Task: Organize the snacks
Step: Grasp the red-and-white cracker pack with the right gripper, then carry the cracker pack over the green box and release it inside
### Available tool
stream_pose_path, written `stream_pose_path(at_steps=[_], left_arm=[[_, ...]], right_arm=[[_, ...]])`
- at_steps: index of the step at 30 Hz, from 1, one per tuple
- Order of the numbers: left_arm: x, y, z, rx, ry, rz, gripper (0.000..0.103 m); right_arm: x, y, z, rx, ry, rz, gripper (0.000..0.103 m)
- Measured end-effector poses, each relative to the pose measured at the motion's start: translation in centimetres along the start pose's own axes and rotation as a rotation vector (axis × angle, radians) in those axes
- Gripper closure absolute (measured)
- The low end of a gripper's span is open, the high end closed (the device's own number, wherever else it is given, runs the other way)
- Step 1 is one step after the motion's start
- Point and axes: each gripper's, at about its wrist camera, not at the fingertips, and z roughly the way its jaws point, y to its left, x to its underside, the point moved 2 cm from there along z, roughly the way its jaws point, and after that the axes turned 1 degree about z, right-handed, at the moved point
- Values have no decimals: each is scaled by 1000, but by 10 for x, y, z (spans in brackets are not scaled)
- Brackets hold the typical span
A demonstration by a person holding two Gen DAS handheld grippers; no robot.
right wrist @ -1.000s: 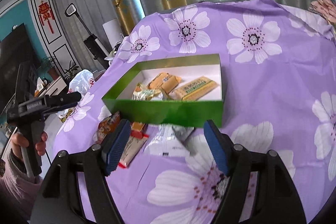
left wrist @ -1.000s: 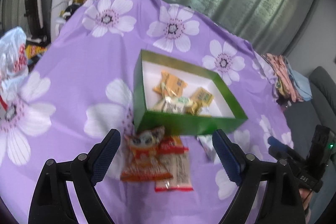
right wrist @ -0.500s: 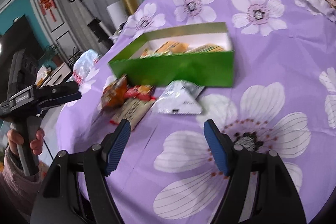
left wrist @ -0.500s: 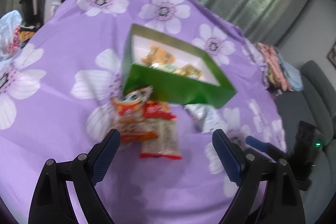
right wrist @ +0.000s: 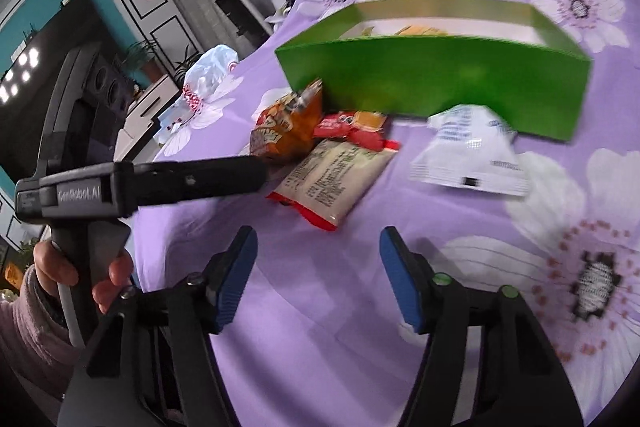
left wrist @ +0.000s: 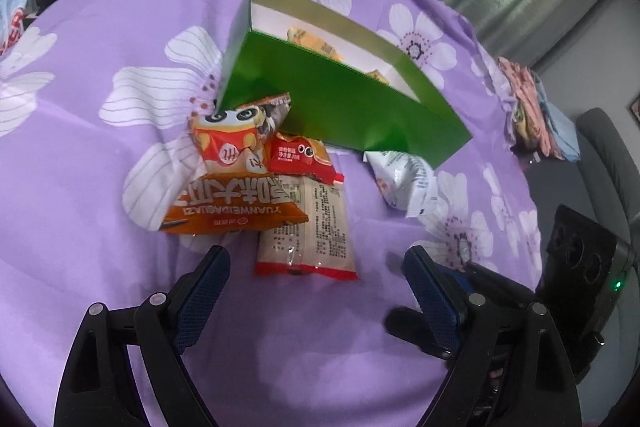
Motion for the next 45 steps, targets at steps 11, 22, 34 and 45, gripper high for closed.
stream_pose_path(at_steps=[11,22,34,45], left_arm=[[-7,7,25,6,29,-11,42],[-9,15,30,9,23,-53,61],[9,0,8,23,18,-39,66],[17,-31,-16,29,-20,20,66]], right_arm=[[-15,-5,46,21,41,15,49],[-18,-8,49,37,39,36,62],[2,0,22,50,13,54,68],[13,9,-14,42,-50,63,72]])
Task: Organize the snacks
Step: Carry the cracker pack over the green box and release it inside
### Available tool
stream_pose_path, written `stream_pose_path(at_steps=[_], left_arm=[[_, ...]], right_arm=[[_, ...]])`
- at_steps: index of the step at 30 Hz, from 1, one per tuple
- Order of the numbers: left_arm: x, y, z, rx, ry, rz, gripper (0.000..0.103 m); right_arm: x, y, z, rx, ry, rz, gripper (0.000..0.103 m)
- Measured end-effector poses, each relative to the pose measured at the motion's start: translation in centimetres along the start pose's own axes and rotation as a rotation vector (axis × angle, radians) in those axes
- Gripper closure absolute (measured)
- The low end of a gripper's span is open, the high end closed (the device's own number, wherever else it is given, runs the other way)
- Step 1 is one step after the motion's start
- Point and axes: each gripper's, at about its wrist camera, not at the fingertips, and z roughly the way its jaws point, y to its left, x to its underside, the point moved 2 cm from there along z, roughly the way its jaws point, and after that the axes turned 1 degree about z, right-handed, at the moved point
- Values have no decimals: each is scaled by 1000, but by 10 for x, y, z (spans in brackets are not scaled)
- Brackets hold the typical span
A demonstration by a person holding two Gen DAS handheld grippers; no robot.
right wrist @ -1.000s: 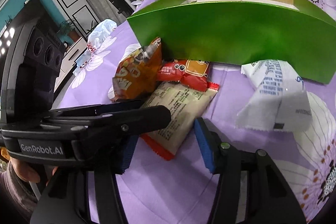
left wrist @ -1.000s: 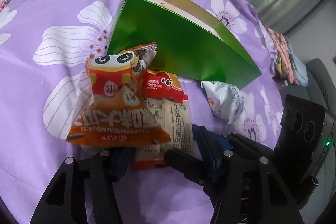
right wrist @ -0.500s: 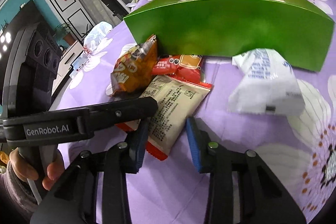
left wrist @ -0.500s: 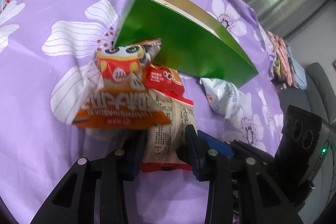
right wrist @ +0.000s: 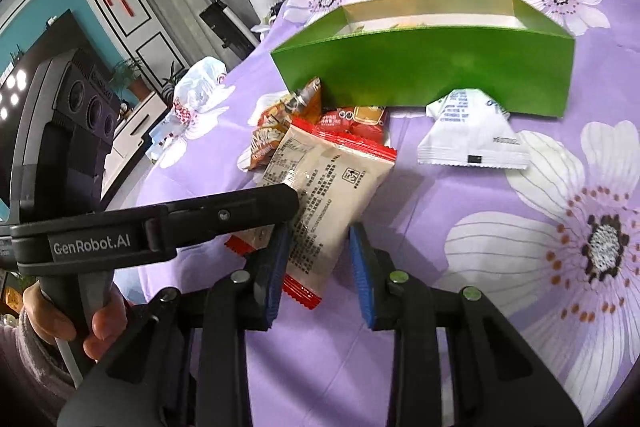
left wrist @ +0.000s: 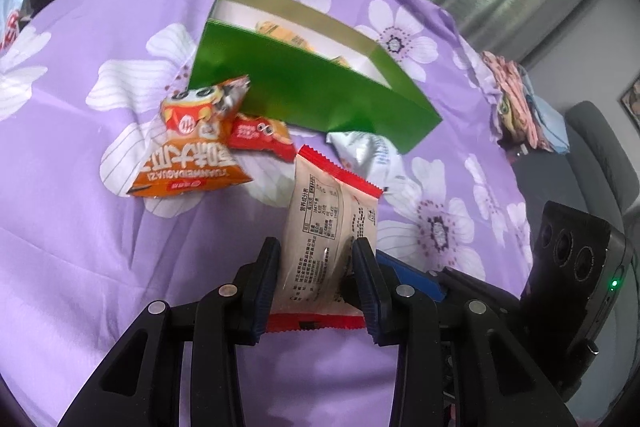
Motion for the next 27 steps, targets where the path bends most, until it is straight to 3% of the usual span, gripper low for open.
stream_pose_path(at_steps=[10,27], left_arm=[[-25,-22,-18,18,-76,56,66],[-79,-36,-19,23,-149,115,66]], right_arm=[[-25,9,-25,12,-105,-27,72],[-72,6,-34,26,-211,-69,72]])
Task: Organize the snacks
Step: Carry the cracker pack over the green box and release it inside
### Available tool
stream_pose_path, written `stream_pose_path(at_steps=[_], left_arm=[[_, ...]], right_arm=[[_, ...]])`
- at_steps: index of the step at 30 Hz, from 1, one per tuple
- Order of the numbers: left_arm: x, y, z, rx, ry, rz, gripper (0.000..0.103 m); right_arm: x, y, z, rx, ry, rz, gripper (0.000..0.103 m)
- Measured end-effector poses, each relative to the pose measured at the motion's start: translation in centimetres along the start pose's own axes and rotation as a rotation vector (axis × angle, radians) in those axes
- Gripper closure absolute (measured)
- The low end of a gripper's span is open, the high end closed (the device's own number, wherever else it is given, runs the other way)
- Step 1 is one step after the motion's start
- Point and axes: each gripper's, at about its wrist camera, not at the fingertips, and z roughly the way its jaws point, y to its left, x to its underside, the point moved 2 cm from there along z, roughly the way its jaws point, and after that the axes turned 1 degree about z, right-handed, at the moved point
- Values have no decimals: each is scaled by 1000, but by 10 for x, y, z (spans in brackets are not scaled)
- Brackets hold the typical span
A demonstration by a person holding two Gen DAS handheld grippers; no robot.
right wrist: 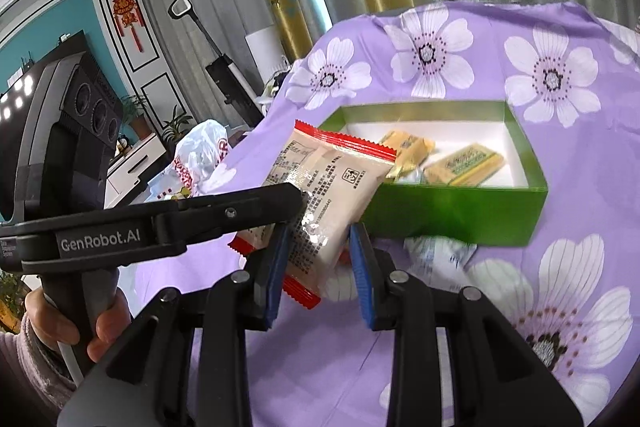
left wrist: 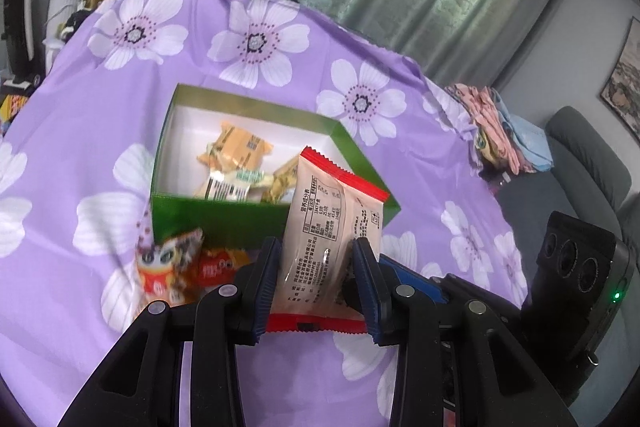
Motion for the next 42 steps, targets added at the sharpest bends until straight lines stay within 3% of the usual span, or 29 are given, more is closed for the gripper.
stream_pose_path(at_steps=[19,42], left_arm=[[-52,6,34,-6,-30,20,66],[-77,11,67,-2,-25,24,66]], right_arm=[[-48,-27,30,15,-51,-11,72],[-71,-55,52,38,-62,-7,72]])
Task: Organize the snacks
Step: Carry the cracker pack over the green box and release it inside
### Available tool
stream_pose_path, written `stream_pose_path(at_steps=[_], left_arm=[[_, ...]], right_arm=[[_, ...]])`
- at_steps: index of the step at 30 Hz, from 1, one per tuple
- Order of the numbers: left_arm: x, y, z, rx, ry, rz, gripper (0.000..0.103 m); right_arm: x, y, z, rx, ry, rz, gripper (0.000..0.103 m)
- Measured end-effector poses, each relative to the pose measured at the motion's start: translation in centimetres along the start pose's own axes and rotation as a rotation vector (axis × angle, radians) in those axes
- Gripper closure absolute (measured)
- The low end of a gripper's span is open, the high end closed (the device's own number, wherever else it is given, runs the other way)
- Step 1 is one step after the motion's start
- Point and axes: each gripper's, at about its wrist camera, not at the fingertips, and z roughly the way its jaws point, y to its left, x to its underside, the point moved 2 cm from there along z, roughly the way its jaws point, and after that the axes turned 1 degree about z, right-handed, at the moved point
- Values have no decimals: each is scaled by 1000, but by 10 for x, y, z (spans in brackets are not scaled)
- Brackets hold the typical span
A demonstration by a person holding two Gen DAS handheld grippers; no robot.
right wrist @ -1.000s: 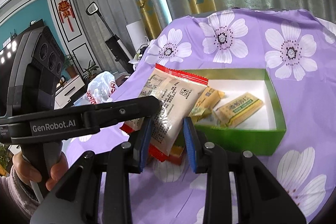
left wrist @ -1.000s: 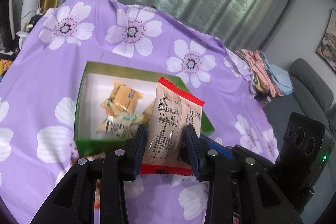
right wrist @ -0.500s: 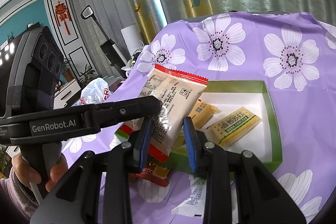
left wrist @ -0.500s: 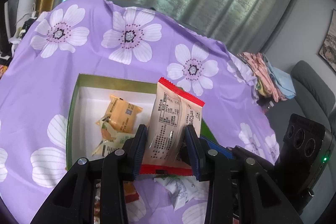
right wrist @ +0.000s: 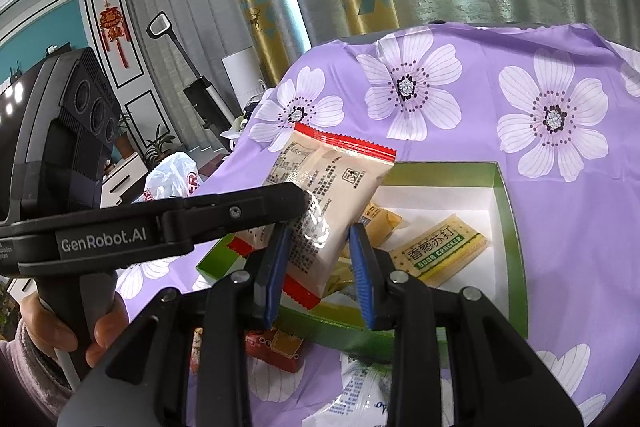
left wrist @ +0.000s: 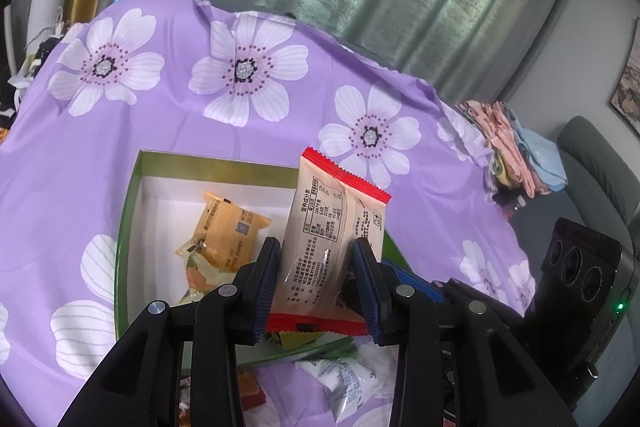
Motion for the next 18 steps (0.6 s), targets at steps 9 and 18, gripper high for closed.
stream_pose_path(at_steps=[9,18], left_arm=[[-9,6,14,-4,3,-5,66],[-8,11,25,-9,16,-8,66]], right_arm=[[-4,-5,7,1,3,2,72],[-6,-12,19,10,19,3,72]])
